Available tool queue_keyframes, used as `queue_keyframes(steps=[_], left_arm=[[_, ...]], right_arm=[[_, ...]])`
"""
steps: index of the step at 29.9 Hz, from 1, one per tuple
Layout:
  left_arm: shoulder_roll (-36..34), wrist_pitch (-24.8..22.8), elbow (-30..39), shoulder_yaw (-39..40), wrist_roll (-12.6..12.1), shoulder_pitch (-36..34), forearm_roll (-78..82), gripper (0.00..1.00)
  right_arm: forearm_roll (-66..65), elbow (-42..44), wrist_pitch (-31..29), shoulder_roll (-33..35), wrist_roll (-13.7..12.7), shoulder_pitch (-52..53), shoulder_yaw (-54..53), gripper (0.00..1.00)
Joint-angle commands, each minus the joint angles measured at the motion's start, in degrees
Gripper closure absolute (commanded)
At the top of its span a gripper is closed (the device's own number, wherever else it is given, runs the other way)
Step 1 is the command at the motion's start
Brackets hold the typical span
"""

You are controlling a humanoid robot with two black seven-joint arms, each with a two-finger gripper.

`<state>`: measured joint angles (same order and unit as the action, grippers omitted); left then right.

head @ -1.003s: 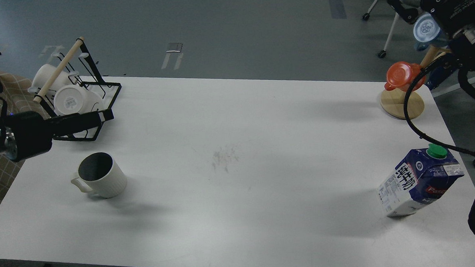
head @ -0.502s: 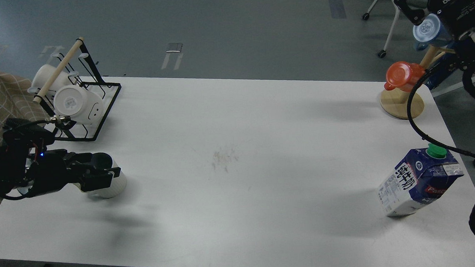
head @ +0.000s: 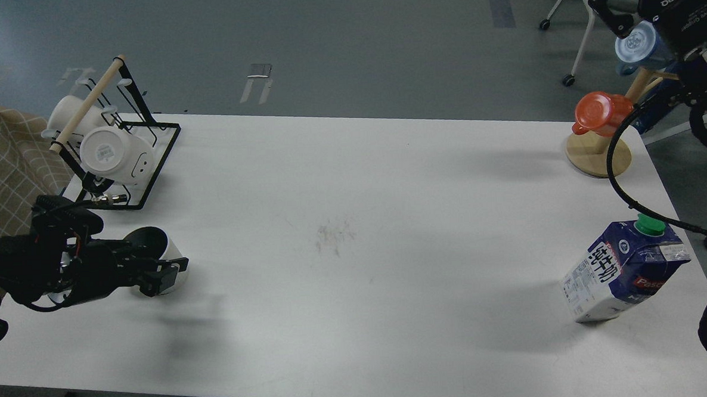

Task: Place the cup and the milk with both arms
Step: 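Grasp the white mug with the left gripper, then lift and carry the white mug toward the table center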

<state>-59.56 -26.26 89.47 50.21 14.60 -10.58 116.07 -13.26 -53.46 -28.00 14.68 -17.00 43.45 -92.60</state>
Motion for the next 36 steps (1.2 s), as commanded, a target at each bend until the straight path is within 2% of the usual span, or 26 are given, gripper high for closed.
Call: queue_keyframes(steps=[1,7,9,13,19,23,26,29,36], left_arm=[[-0.03,-0.11,0.0,0.06,-0.09,0.03,-0.05,1.0],[-0.29,-1.51,0.35,0.33,-0.18,-1.81,-0.58,1.0],[-0.12,-1.74,0.62,0.15,-0.36,-6.1,-0.58,1.0],[0.85,-1.74,1.58,0.15,-0.97,-10.51,-0.49,1.0],[10.95,-1.74,3.69,-1.16,-3.96,-18.85,-0.41,1.0],[19.11,-1.74,4.57,-8.52,-8.87,-25.78,-0.32,1.0],[22.28,-1.74,3.79,-15.81,-10.98,-30.27,-0.23,1.0],[26.67,-1.74,1.51,-23.82,-11.52,-34.49,0.12,1.0],[36.0,-1.74,-5.97,-30.95,-14.51,-39.07,0.21,1.0]], right_arm=[[-0.01,-0.41,0.0,0.0,-0.05,-0.65,-0.04,0.0],[-0.01,-1.03,0.0,0.0,0.04,-1.61,-0.21,0.0],[-0.01,-1.12,0.0,0.09,-0.05,-1.97,-1.09,0.0],[-0.01,-1.29,0.0,0.7,-0.05,-2.32,-2.23,0.0],[-0.01,-3.84,0.0,1.76,-0.05,-6.71,-5.75,0.0],[-0.01,-4.63,0.0,2.9,-0.14,-10.13,-9.35,0.0],[-0.01,-4.63,0.0,3.6,-0.14,-11.54,-10.75,0.0],[1.57,-4.81,0.0,4.04,-0.23,-13.12,-11.46,0.0],[3.95,-6.39,0.0,4.75,-0.23,-15.85,-11.46,0.0]])
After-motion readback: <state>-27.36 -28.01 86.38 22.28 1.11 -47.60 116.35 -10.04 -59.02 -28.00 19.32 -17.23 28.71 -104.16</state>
